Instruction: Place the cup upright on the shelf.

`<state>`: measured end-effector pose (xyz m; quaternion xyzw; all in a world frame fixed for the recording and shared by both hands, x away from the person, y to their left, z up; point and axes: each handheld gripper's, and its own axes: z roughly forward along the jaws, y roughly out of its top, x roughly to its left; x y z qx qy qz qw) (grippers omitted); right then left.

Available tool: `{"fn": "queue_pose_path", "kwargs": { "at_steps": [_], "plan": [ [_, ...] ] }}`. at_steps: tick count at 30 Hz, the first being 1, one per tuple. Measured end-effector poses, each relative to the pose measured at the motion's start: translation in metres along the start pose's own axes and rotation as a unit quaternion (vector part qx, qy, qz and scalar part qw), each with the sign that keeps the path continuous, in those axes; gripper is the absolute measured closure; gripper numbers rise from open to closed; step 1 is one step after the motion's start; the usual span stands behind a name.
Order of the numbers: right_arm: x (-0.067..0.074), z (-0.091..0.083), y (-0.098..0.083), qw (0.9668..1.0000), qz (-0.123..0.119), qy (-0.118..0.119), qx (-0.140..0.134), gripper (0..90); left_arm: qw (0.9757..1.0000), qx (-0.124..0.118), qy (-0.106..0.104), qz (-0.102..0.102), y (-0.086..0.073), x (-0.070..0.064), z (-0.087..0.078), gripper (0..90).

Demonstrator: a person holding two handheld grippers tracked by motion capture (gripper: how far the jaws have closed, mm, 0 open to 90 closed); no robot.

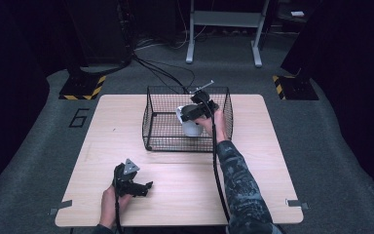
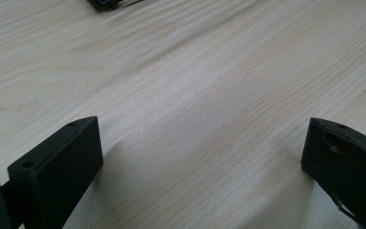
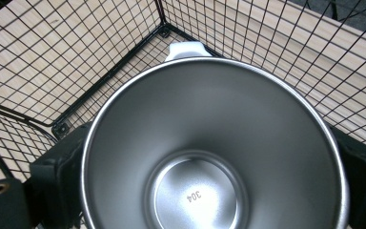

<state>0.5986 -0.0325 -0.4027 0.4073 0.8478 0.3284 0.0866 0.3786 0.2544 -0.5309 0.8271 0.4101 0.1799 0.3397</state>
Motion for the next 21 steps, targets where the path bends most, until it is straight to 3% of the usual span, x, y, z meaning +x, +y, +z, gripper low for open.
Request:
{"fn": "queue_pose_path", "kwargs": {
  "at_steps": [21],
  "plan": [
    [-0.002, 0.026, -0.002, 0.9993, -0.005, -0.011, 0.036, 5.6, 1.0000, 0.000, 0.000, 0.001, 0.000, 0.000, 0.000, 0.3]
  ]
}}
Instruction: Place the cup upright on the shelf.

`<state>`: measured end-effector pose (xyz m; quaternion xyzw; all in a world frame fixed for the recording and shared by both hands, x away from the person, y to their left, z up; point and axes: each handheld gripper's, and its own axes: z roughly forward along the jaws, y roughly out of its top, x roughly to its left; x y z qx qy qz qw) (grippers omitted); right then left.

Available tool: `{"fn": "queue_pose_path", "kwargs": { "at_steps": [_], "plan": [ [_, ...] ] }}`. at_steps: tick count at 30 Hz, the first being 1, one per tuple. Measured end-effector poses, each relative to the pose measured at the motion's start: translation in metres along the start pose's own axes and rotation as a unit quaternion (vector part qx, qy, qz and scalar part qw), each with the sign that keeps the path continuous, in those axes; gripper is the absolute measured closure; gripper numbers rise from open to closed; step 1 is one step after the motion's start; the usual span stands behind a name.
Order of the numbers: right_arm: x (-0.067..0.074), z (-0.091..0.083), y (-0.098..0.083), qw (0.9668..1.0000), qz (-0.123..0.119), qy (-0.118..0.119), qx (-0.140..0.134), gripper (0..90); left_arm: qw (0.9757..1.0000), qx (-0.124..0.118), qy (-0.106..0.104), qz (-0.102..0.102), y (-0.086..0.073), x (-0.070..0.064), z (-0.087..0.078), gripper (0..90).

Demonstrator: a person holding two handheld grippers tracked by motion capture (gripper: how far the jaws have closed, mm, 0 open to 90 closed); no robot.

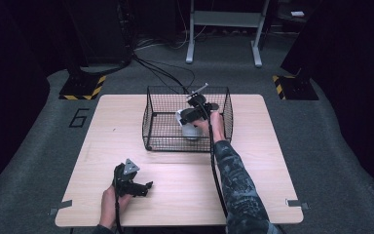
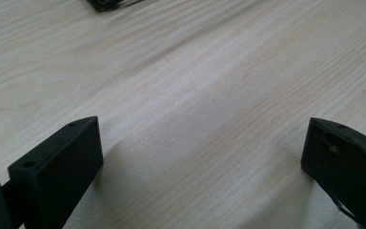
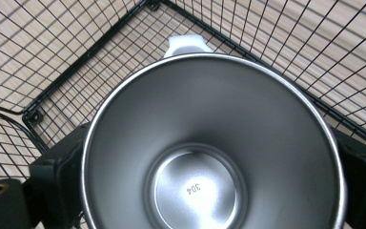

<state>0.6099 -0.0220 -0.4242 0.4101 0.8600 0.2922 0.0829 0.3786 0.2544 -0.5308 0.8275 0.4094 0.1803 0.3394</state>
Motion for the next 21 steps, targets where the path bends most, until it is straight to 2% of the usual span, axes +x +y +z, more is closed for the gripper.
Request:
{"fn": "queue_pose_path", "kwargs": {
  "at_steps": [3, 7, 14, 16, 21],
  "plan": [
    [0.0007, 0.0012, -0.0006, 0.9999, -0.008, -0.009, 0.004, 5.6, 1.0000, 0.000, 0.000, -0.001, -0.0001, -0.0001, 0.0000, 0.3],
    [0.0009, 0.0009, -0.0025, 0.9999, -0.010, -0.007, 0.005, 5.5, 1.0000, 0.001, 0.000, -0.001, -0.0001, -0.0002, -0.0001, 0.3],
    [0.0078, -0.0010, -0.0069, 0.9994, -0.017, -0.002, 0.030, 5.1, 1.0000, 0.000, 0.000, -0.001, 0.0000, -0.0001, 0.0000, 0.3],
    [0.0076, -0.0011, -0.0073, 0.9995, -0.019, -0.002, 0.025, 4.9, 1.0000, 0.001, 0.000, -0.001, -0.0001, -0.0002, -0.0001, 0.3],
    [0.0074, 0.0034, -0.0102, 0.9991, -0.005, 0.016, 0.040, 0.0, 1.0000, 0.000, 0.000, 0.000, 0.0000, 0.0000, 0.0000, 0.3]
  ]
}}
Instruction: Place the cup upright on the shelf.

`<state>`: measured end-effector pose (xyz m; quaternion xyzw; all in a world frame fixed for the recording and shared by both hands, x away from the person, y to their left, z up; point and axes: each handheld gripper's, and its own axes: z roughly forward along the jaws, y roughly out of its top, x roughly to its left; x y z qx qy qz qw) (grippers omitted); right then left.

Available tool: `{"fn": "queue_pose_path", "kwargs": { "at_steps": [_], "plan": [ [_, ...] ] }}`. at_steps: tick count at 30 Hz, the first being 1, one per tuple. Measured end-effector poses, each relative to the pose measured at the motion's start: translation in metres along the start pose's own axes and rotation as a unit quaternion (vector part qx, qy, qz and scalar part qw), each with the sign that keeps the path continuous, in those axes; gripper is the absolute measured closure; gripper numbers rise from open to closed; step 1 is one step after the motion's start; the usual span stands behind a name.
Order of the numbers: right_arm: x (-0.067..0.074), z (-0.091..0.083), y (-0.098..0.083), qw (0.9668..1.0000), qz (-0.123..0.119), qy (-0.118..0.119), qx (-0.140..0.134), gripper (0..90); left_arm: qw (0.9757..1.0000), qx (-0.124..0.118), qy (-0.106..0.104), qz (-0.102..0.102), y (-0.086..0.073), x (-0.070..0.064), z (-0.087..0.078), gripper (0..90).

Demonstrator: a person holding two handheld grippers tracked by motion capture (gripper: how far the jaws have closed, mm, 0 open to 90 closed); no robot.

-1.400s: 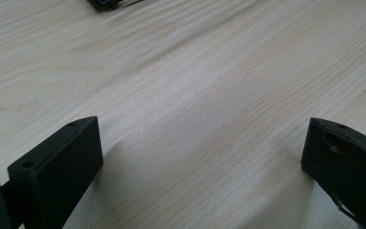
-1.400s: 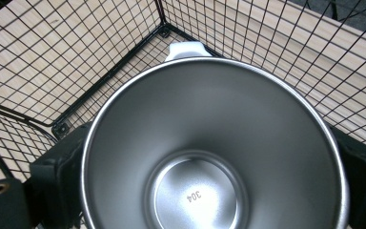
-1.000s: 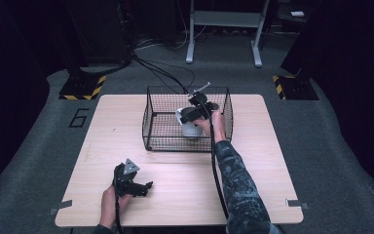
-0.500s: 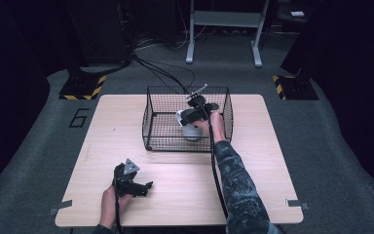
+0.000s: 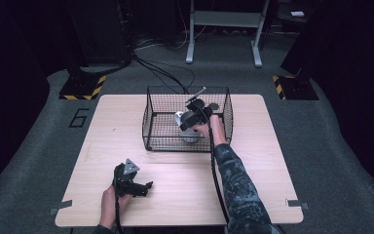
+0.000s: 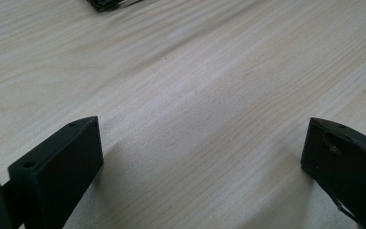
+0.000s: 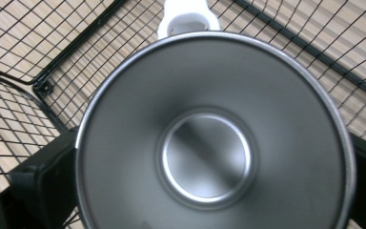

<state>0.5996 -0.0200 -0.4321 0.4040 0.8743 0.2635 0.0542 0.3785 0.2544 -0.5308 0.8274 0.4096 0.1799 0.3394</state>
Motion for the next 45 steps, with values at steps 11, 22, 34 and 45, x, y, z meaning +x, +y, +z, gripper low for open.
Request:
{"fn": "queue_pose_path", "kwargs": {
  "at_steps": [11, 22, 34, 45],
  "plan": [
    [0.000, -0.020, -0.003, 0.9992, 0.006, 0.009, -0.037, 0.0, 1.0000, 0.000, 0.001, 0.003, 0.000, 0.000, 0.000, 0.3],
    [0.023, -0.076, -0.019, 0.9960, -0.034, 0.008, -0.083, 0.0, 1.0000, -0.001, 0.002, 0.005, 0.000, 0.001, 0.000, 0.3],
    [0.047, -0.120, -0.065, 0.9898, -0.071, 0.006, -0.123, 0.0, 1.0000, -0.002, 0.003, 0.003, 0.000, 0.001, 0.000, 0.3],
    [0.053, -0.147, -0.136, 0.9854, -0.071, -0.022, -0.153, 0.0, 1.0000, -0.002, 0.003, 0.004, 0.000, 0.001, 0.000, 0.3]
  ]
}}
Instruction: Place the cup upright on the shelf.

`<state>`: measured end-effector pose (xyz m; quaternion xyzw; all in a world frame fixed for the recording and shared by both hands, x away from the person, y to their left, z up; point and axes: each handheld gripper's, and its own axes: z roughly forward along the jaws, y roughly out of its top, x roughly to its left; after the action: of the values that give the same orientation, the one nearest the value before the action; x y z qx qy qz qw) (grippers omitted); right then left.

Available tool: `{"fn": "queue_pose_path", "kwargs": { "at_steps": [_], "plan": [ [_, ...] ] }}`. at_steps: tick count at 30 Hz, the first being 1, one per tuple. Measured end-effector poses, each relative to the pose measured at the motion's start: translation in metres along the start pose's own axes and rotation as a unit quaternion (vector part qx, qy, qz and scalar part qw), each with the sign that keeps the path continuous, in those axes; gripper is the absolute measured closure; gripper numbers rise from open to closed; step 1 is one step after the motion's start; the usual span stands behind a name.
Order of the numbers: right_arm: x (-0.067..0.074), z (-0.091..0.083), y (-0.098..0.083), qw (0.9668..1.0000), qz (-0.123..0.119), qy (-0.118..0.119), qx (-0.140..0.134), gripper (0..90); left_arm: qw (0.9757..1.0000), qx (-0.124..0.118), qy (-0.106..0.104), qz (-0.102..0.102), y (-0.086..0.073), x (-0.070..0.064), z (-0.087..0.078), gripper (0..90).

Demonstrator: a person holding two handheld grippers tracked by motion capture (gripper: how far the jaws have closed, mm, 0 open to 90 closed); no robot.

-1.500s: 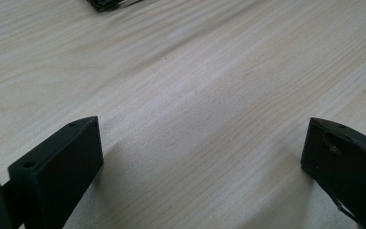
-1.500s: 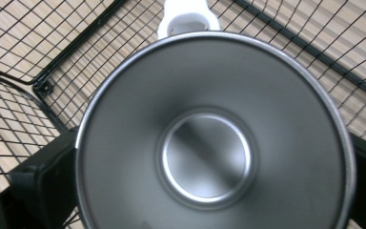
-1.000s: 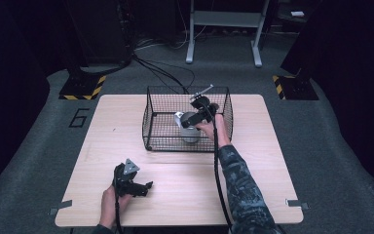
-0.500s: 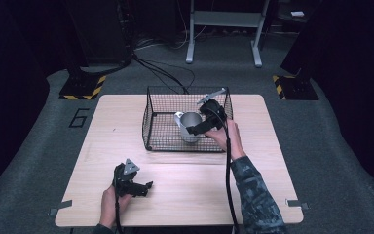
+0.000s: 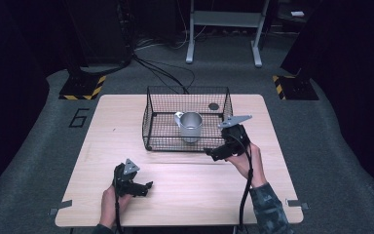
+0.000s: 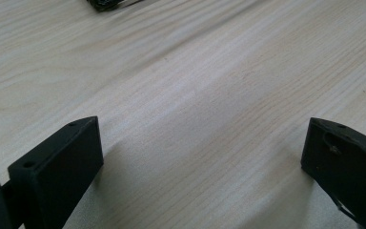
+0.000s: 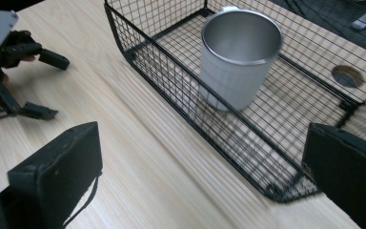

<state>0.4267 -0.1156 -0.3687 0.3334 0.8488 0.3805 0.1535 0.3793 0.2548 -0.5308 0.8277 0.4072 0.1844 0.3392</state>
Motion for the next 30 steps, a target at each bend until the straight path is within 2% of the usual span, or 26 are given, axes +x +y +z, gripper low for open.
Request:
{"fn": "queue_pose_path", "kwargs": {
  "at_steps": [8, 11, 12, 13, 15, 16, 18, 19, 21, 22, 23, 24, 28, 30],
  "plan": [
    [-0.005, -0.017, -0.044, 0.9993, 0.026, -0.026, -0.006, 0.0, 1.0000, 0.000, 0.000, 0.000, 0.000, 0.000, 0.000, 0.3],
    [-0.012, -0.021, -0.066, 0.9982, 0.048, -0.036, -0.008, 0.0, 1.0000, 0.000, 0.000, 0.000, 0.000, 0.000, 0.000, 0.2],
    [-0.016, -0.023, -0.079, 0.9973, 0.059, -0.043, -0.009, 0.0, 1.0000, 0.000, 0.000, 0.000, 0.000, 0.000, 0.000, 0.2],
    [-0.016, -0.023, -0.079, 0.9973, 0.059, -0.043, -0.009, 0.0, 1.0000, 0.000, 0.000, 0.000, 0.000, 0.000, 0.000, 0.3],
    [-0.020, -0.025, -0.094, 0.9959, 0.073, -0.051, -0.007, 0.0, 1.0000, 0.000, 0.000, 0.000, 0.000, 0.000, 0.000, 0.3],
    [-0.026, -0.024, -0.110, 0.9944, 0.084, -0.064, 0.000, 0.0, 1.0000, 0.000, 0.000, 0.000, 0.000, 0.000, 0.000, 0.2],
    [-0.030, -0.023, -0.129, 0.9924, 0.093, -0.080, 0.007, 0.0, 1.0000, 0.000, 0.000, 0.000, 0.000, 0.000, 0.000, 0.2],
    [-0.030, -0.023, -0.129, 0.9924, 0.093, -0.080, 0.007, 0.0, 1.0000, 0.000, 0.000, 0.000, 0.000, 0.000, 0.000, 0.3],
    [-0.035, -0.021, -0.143, 0.9908, 0.105, -0.084, 0.013, 0.0, 1.0000, 0.000, 0.000, 0.000, 0.000, 0.000, 0.000, 0.2],
    [-0.040, -0.018, -0.159, 0.9880, 0.122, -0.092, 0.024, 0.0, 1.0000, 0.000, 0.000, 0.000, 0.000, 0.000, 0.000, 0.2],
    [-0.040, -0.018, -0.159, 0.9880, 0.122, -0.092, 0.024, 0.0, 1.0000, 0.000, 0.000, 0.000, 0.000, 0.000, 0.000, 0.2],
    [-0.047, -0.015, -0.174, 0.9858, 0.133, -0.098, 0.029, 0.0, 1.0000, 0.000, 0.000, 0.000, 0.000, 0.000, 0.000, 0.3],
    [-0.055, -0.013, -0.193, 0.9822, 0.148, -0.111, 0.028, 0.0, 1.0000, 0.000, 0.000, 0.000, 0.000, 0.000, 0.000, 0.2],
    [-0.058, -0.012, -0.200, 0.9814, 0.147, -0.120, 0.031, 0.0, 1.0000, 0.000, 0.000, -0.001, 0.000, 0.000, 0.000, 0.2]
  ]
}}
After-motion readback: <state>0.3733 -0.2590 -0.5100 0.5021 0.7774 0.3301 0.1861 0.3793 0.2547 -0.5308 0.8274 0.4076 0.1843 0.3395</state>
